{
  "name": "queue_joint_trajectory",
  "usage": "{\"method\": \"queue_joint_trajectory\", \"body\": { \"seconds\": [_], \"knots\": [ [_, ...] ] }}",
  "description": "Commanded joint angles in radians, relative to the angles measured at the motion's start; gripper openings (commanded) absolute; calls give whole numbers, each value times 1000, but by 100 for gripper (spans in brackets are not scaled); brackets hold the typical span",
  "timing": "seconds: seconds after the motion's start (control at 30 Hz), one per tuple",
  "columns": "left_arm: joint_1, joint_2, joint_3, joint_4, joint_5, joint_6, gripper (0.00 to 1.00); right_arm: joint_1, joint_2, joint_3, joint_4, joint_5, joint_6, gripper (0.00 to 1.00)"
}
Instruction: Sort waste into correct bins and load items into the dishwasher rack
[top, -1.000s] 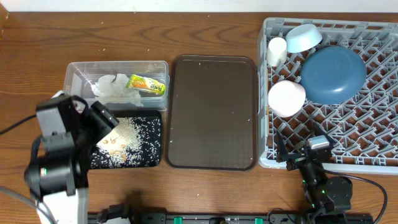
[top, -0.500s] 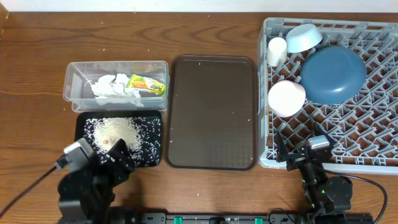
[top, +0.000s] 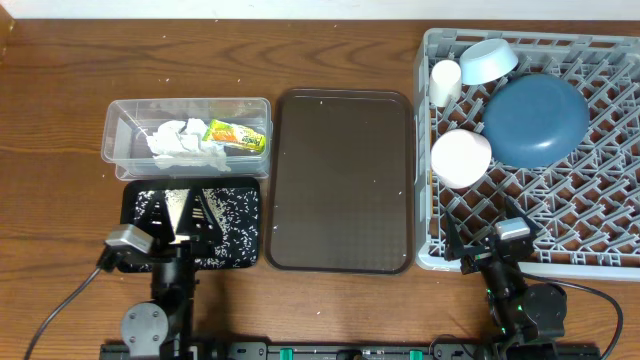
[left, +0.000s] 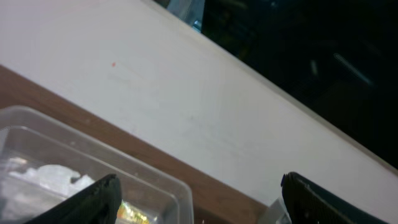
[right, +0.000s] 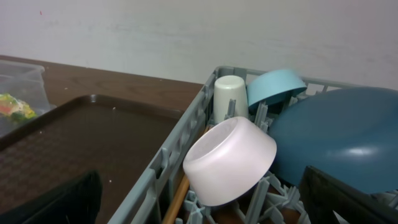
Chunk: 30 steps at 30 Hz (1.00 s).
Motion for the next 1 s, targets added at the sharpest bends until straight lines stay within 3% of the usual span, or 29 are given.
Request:
{"method": "queue_joint_trajectory", "body": {
  "seconds": [0.0, 0.23, 0.3, 0.5, 0.63, 0.97],
  "knots": [
    [-13, -16, -53, 35, 19, 0, 85, 8, -5, -2, -4, 6, -1, 99],
    [-76, -16, -124, 14, 13, 249, 85, 8, -5, -2, -4, 6, -1, 99],
    [-94, -16, -123, -60, 8, 313, 85, 8, -5, -2, -4, 6, -1, 99],
    [-120, -16, -123, -234, -123, 340, 85, 8, -5, -2, -4, 6, -1, 99],
    [-122, -16, -123, -232, -119, 478, 85, 8, -5, -2, -4, 6, -1, 99],
    [-122, -14, -123, -232, -115, 487, 85, 8, -5, -2, -4, 6, -1, 99]
  ]
}}
